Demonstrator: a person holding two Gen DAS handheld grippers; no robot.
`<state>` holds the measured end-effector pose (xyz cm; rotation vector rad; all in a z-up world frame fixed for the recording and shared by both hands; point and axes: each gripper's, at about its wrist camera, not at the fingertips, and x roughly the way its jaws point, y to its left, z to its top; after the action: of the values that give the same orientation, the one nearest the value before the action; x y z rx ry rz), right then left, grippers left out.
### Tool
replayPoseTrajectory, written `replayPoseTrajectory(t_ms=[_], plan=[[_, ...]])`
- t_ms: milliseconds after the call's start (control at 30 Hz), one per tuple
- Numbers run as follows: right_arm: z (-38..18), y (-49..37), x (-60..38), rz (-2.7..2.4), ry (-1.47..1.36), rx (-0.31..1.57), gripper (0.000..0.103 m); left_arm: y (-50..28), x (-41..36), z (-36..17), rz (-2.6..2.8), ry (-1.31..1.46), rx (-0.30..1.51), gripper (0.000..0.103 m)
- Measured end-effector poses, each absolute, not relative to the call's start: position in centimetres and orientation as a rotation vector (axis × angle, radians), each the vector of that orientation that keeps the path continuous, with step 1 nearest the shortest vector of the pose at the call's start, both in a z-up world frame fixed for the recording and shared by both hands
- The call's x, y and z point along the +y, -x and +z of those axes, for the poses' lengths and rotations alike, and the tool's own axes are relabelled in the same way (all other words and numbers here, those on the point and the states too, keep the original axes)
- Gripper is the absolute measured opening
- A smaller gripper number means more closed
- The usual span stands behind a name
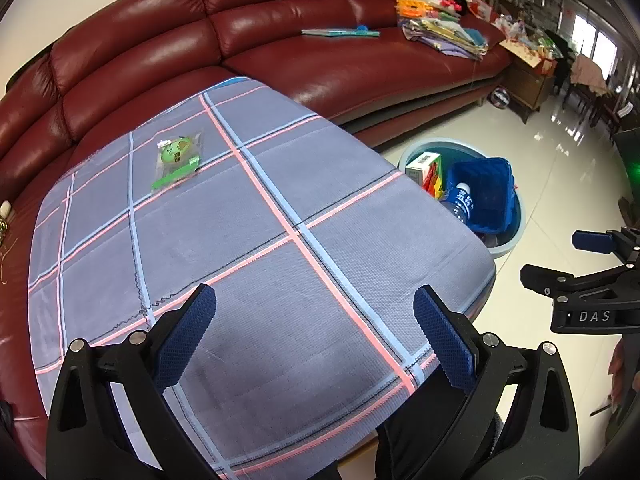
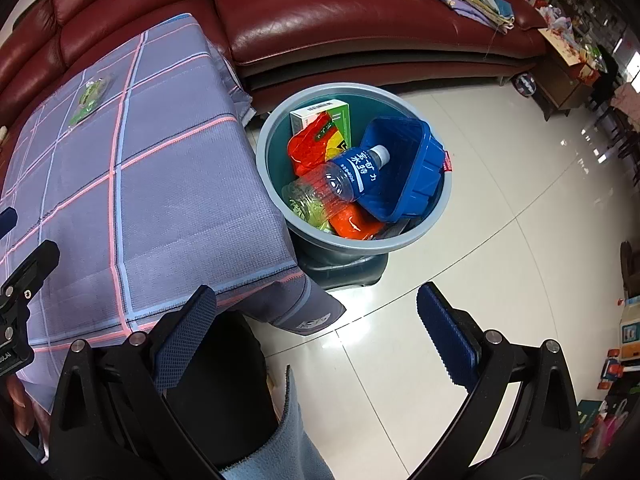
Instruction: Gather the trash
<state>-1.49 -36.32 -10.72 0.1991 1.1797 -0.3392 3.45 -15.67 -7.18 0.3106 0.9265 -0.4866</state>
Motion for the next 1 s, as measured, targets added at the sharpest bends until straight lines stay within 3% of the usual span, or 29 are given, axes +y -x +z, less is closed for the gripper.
replayPoseTrajectory(t_ms=[1000], plan=[[-9.9,-3.3,-33.3,-0.348,-0.174,1.09,0.096,-6.9,-12.0,-8.2,-0.455,-0.222,0.937,0.099]])
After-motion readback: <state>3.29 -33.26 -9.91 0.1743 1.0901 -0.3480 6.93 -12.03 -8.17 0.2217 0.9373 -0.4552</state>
